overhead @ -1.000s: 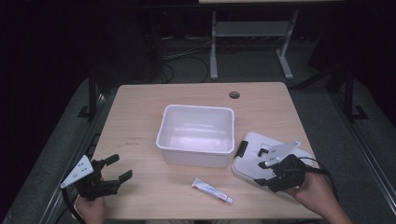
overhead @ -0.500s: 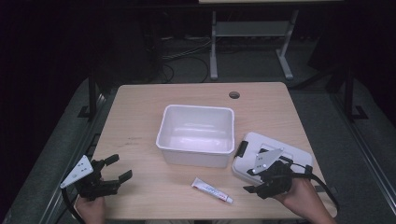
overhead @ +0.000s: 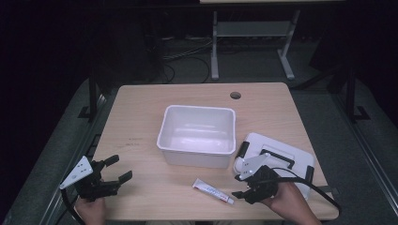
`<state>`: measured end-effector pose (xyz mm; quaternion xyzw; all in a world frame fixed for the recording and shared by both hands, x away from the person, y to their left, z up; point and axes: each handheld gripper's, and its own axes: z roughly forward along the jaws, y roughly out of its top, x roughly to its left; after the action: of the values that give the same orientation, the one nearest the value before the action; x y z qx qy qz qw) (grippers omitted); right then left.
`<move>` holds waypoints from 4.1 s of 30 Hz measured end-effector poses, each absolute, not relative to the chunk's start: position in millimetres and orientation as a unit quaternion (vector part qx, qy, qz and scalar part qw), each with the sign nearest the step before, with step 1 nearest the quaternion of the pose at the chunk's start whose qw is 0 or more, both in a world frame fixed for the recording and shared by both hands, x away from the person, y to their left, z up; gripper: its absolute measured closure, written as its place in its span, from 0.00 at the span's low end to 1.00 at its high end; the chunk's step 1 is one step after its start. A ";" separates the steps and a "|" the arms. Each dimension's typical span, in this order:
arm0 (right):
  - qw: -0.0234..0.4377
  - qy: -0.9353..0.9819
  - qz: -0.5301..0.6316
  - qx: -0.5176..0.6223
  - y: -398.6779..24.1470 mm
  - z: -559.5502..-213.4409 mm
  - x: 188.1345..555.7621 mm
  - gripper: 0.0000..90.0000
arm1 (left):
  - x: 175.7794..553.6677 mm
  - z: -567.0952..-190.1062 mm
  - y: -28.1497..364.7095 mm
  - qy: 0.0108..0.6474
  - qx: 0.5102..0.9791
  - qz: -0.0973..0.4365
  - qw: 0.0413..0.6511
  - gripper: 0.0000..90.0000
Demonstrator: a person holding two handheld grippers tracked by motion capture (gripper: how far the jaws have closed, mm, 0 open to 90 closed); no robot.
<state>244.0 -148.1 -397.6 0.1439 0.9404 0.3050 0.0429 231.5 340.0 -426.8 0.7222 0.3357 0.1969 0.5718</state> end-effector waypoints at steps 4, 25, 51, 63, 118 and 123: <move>0.039 0.942 0.301 0.140 -142.3 -401.1 243.0 0.51 | 231.9 -426.7 338.2 0.332 0.725 0.198 0.570 0.17; 0.009 0.950 0.288 0.115 -87.0 -416.3 247.5 0.50 | 230.6 -426.2 340.7 0.334 0.722 0.198 0.573 0.17; 0.016 0.965 0.234 0.115 -76.4 -440.2 256.7 0.61 | 230.8 -426.1 342.2 0.334 0.721 0.197 0.574 0.17; 0.013 0.965 0.232 0.118 -77.0 -441.4 260.7 0.65 | 230.4 -425.8 343.0 0.334 0.719 0.199 0.576 0.17; 0.006 0.963 0.247 0.104 -78.2 -446.0 259.6 0.75 | 230.5 -426.0 342.4 0.333 0.720 0.198 0.575 0.17; 0.006 0.962 0.254 0.105 -79.6 -443.9 259.1 0.75 | 230.7 -426.1 342.3 0.334 0.720 0.197 0.576 0.17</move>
<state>259.1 -79.6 -443.9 0.1048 0.9616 0.2536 0.0063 230.7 342.3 -426.1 0.7195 0.3342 0.1974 0.5759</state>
